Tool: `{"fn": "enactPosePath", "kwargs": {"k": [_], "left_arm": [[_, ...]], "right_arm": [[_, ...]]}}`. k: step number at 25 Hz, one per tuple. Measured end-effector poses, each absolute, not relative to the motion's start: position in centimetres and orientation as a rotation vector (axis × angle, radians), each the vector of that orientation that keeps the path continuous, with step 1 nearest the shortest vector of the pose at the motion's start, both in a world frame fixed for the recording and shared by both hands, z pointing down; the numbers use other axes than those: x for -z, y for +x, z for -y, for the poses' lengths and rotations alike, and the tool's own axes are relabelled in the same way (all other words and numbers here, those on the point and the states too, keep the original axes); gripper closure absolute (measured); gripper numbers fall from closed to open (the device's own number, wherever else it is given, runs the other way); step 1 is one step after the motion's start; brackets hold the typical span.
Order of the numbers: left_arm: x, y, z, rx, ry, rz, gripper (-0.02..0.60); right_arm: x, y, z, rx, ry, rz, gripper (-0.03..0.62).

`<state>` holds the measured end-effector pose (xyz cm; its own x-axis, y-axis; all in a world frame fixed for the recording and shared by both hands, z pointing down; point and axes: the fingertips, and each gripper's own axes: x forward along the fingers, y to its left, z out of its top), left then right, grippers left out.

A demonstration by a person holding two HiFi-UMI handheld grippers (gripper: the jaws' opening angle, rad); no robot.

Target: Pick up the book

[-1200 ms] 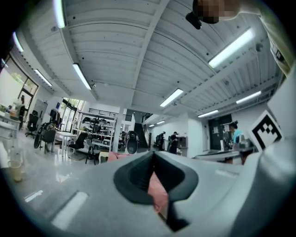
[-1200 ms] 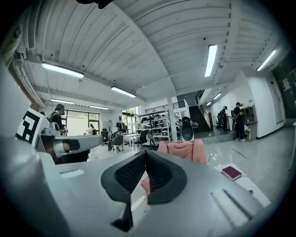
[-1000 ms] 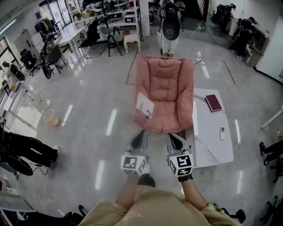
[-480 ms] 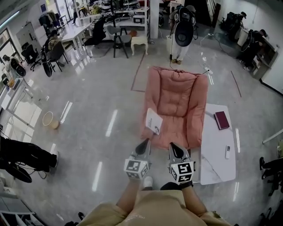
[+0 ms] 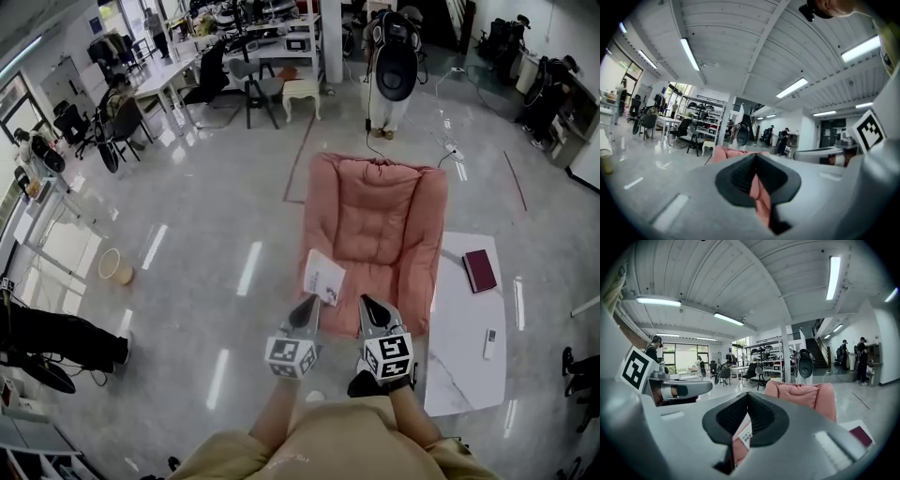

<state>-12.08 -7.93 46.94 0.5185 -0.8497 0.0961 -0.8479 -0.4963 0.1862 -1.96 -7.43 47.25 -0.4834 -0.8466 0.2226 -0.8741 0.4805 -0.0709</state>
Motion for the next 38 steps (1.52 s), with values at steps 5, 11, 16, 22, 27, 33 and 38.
{"fn": "enactPosePath", "kwargs": {"k": [5, 11, 16, 22, 27, 33, 38], "left_arm": [[-46.4, -7.1, 11.8, 0.008, 2.535, 1.504, 0.580], [-49.0, -4.4, 14.0, -0.079, 2.455, 1.570, 0.580], [-53.0, -5.0, 14.8, -0.213, 2.321, 1.591, 0.580], [-56.7, -6.1, 17.0, -0.292, 2.237, 1.582, 0.580], [-60.4, -7.7, 20.1, -0.352, 2.167, 1.553, 0.578], [-64.6, -10.9, 23.6, -0.412, 2.049, 1.538, 0.568], [-70.0, -11.8, 24.7, -0.506, 1.972, 1.455, 0.533]], "right_arm": [[-46.5, 1.6, 12.6, -0.269, 1.321, 2.664, 0.588], [-50.3, 4.8, 15.9, -0.411, 1.250, 2.677, 0.588], [-54.7, 5.3, 16.6, -0.569, 1.163, 2.630, 0.589], [-57.7, 5.2, 19.2, -0.636, 1.124, 2.594, 0.588], [-59.7, 4.8, 22.0, -0.660, 1.097, 2.531, 0.588], [-61.4, 2.7, 25.0, -0.685, 1.047, 2.460, 0.589], [-64.4, 1.2, 26.2, -0.736, 0.984, 2.401, 0.588]]}}
